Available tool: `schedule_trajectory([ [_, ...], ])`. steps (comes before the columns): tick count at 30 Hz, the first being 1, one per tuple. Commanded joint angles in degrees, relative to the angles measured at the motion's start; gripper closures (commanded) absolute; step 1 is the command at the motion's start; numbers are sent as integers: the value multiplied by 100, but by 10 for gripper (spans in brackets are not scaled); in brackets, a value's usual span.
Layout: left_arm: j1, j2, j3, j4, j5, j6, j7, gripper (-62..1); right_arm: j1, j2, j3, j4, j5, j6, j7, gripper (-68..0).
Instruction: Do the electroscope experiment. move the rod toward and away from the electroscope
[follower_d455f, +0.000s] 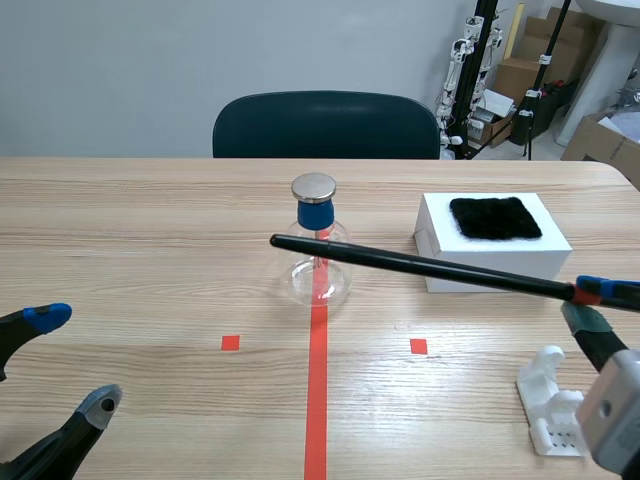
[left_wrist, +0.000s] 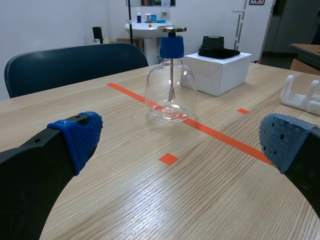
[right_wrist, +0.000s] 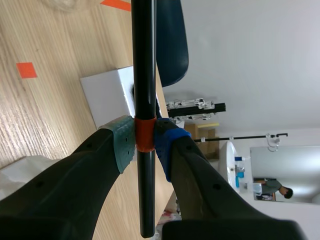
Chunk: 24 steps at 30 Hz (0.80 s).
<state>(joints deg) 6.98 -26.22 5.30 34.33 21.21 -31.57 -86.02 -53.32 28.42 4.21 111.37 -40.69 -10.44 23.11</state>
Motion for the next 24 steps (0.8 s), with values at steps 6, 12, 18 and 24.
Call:
schedule_trajectory([
  [6, -2, -83, -7, 50, -61, -2, -164, -623, 407, 46, -33, 101, 39, -42, 15, -68],
  [12, -2, -83, -7, 50, -61, -2, -166, -623, 654, 46, -249, 101, -177, -42, -319, -68],
  [18, -2, -83, -7, 50, -61, -2, -166, -623, 680, 46, -310, 101, -260, -44, -411, -68],
  [24, -2, -83, -7, 50, -61, -2, -166, -623, 680, 46, -310, 101, -262, -63, -404, -68],
])
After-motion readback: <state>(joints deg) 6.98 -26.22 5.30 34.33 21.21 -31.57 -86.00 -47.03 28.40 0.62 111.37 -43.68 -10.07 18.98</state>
